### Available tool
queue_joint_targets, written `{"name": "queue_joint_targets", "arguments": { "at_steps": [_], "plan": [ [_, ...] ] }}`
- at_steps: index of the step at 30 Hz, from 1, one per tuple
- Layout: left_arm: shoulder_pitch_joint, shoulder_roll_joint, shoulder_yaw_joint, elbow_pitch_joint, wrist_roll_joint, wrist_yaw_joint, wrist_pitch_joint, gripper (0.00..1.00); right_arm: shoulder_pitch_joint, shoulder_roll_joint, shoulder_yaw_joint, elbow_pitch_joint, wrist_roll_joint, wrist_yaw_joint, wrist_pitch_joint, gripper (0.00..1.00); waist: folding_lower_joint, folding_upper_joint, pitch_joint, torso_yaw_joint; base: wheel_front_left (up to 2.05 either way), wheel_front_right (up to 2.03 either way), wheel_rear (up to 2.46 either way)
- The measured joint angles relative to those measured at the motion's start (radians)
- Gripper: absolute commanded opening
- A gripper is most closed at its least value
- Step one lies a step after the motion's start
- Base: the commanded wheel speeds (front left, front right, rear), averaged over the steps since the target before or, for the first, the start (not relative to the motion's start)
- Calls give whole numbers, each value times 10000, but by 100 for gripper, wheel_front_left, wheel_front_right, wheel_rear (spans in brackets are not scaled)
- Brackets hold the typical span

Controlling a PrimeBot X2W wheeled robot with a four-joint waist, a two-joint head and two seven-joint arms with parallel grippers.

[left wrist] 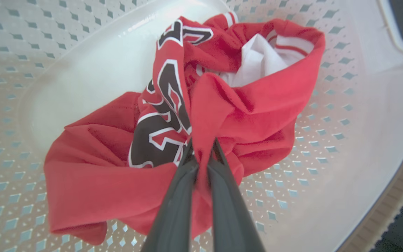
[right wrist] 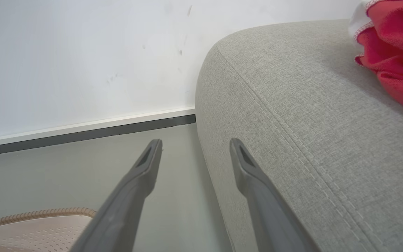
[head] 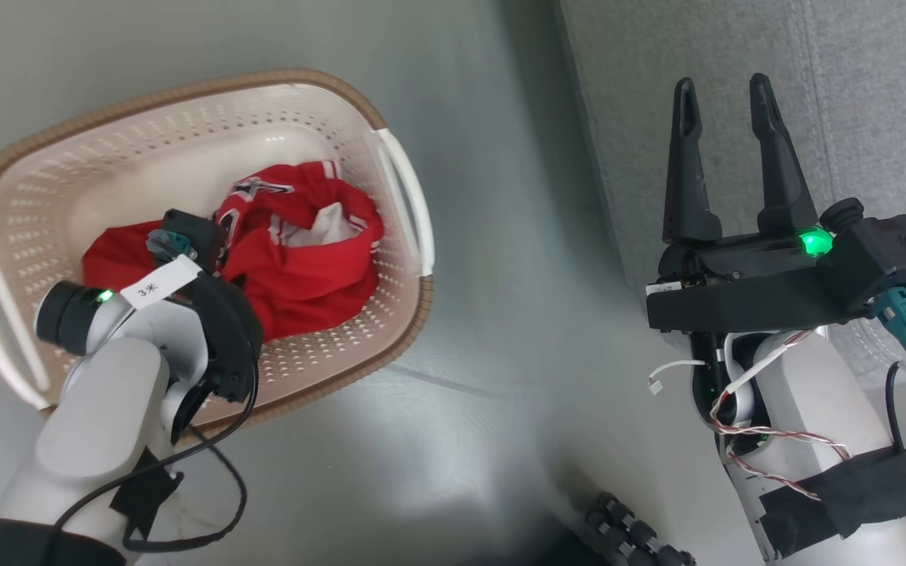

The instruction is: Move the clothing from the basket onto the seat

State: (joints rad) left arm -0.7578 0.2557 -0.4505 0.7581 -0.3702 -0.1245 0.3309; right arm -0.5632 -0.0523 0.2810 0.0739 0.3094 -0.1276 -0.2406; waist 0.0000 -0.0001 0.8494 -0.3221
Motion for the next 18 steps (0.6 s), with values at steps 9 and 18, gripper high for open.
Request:
{"name": "queue_joint_targets", "arguments": {
  "at_steps": [9, 18],
  "plan": [
    [337, -311, 665, -552, -619, 0, -1643, 0, 8, -71, -192, 270, -205, 0, -71, 100, 0, 0, -571, 579, 0, 0, 0],
    [882, -719, 1283, -1191, -1080, 150, -3250, 0, 214, -433, -322, 493, -382, 0, -75, 100, 0, 0, -1389, 1169, 0, 0, 0]
  ]
}}
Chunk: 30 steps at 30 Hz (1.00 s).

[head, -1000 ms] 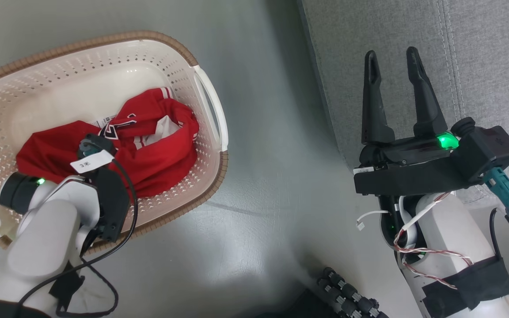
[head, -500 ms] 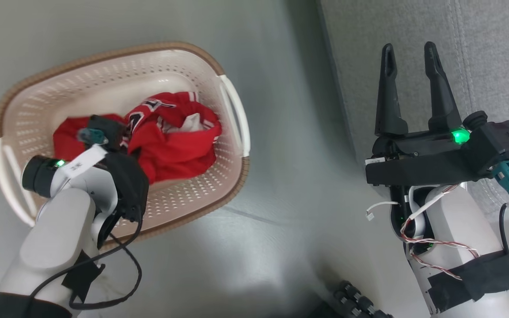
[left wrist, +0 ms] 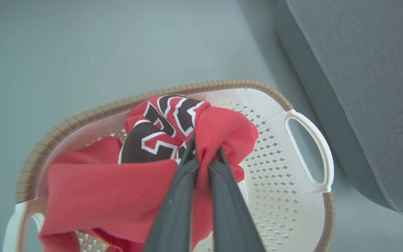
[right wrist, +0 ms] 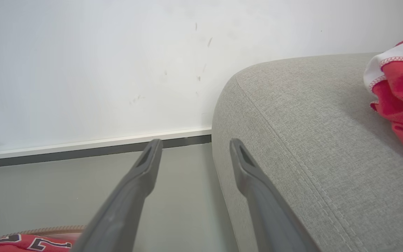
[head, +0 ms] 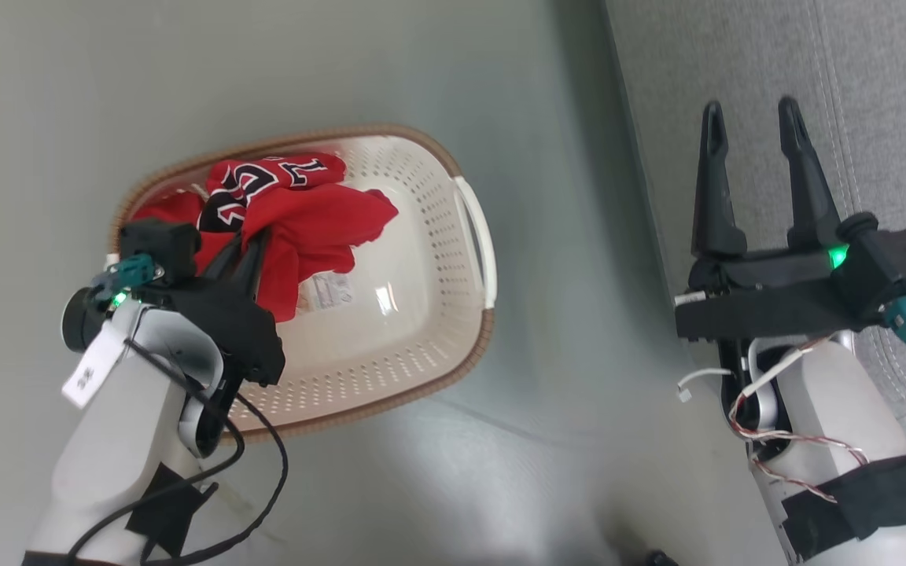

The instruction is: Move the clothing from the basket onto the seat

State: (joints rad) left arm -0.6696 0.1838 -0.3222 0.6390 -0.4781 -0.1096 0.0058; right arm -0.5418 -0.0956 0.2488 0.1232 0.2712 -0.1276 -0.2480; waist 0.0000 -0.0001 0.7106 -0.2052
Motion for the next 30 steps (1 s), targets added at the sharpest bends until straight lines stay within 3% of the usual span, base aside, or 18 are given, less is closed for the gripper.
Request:
{"name": "queue_joint_targets", "arguments": {
  "at_steps": [15, 30],
  "plan": [
    [854, -123, 355, -1432, 4, 318, -2077, 0, 667, -546, 35, 525, -98, 136, 19, 100, -1, 0, -1719, 934, 0, 0, 0],
    [2042, -8, 487, -3193, 236, 617, -2401, 0, 1455, -717, 259, 1112, -79, 460, 230, 100, -2, 0, -3541, 1533, 0, 0, 0]
  ]
}}
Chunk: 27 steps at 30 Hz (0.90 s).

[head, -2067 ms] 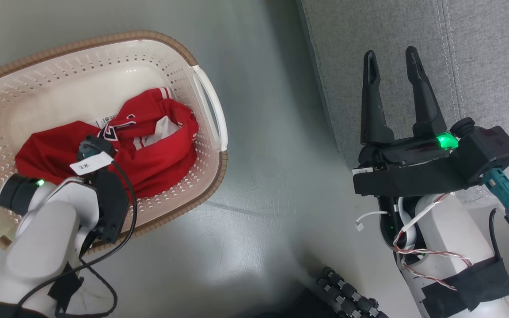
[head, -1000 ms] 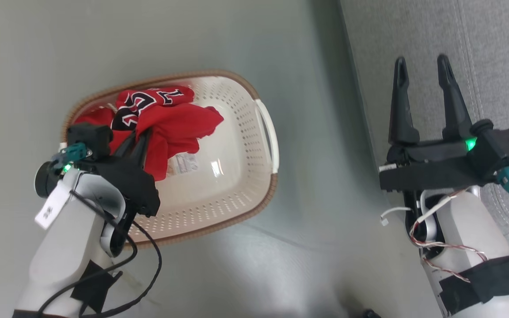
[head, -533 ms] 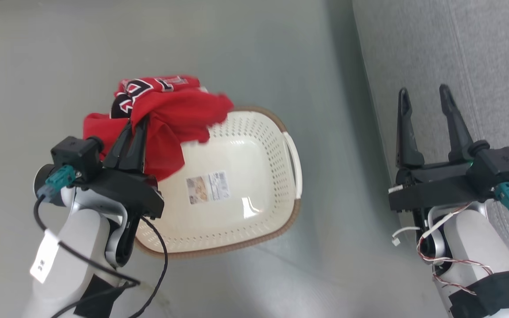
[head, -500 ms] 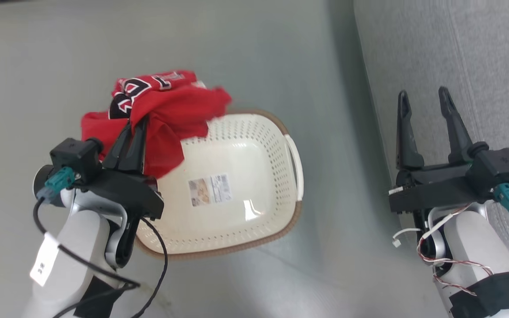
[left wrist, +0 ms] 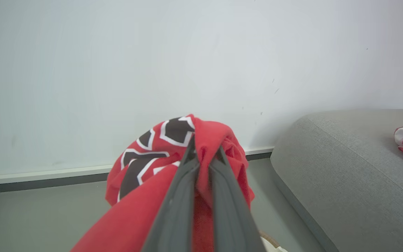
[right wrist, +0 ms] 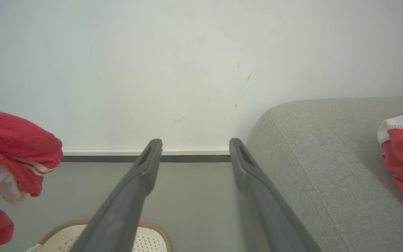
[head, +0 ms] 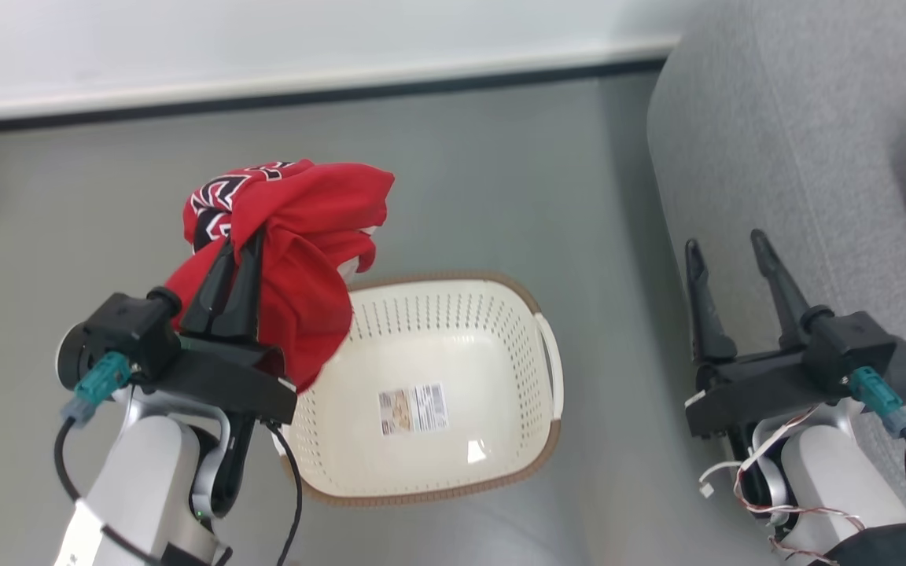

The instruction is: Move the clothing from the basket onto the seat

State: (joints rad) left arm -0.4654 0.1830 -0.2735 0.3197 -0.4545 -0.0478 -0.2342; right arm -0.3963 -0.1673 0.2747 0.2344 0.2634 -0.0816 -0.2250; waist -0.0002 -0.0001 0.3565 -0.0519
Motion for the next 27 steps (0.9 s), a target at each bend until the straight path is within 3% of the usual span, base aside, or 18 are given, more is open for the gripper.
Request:
{"name": "queue_joint_targets", "arguments": {
  "at_steps": [27],
  "plan": [
    [2433, -29, -821, -2495, 431, 571, 412, 0, 1529, -142, 483, 355, 280, 474, 495, 100, 1, 0, -2975, 154, 0, 0, 0]
  ]
}}
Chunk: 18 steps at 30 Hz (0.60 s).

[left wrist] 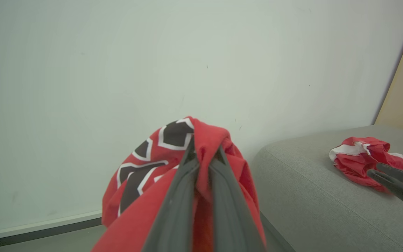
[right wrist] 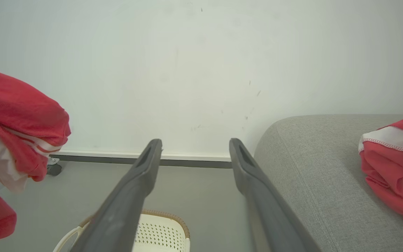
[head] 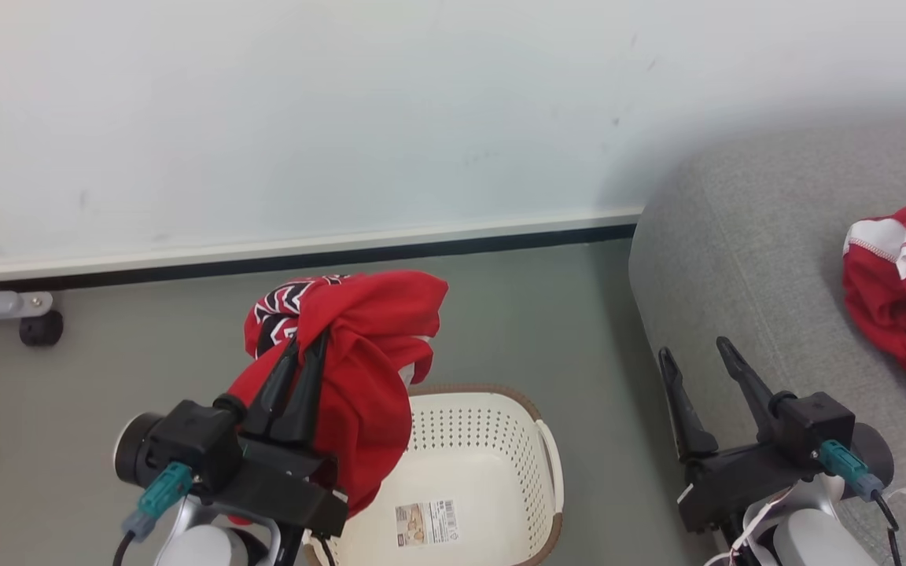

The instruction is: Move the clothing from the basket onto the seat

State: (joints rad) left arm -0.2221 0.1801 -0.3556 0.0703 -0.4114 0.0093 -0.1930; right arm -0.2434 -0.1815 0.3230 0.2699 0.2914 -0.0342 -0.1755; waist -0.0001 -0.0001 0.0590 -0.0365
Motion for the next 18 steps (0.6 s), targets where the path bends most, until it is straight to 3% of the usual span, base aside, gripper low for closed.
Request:
{"name": "queue_joint_targets", "arguments": {
  "at_steps": [18],
  "plan": [
    [477, 115, -58, -1072, 10, 349, 780, 0, 312, -33, 33, -491, 161, 4, 330, 100, 2, 2, -284, -160, 0, 0, 0]
  ]
}}
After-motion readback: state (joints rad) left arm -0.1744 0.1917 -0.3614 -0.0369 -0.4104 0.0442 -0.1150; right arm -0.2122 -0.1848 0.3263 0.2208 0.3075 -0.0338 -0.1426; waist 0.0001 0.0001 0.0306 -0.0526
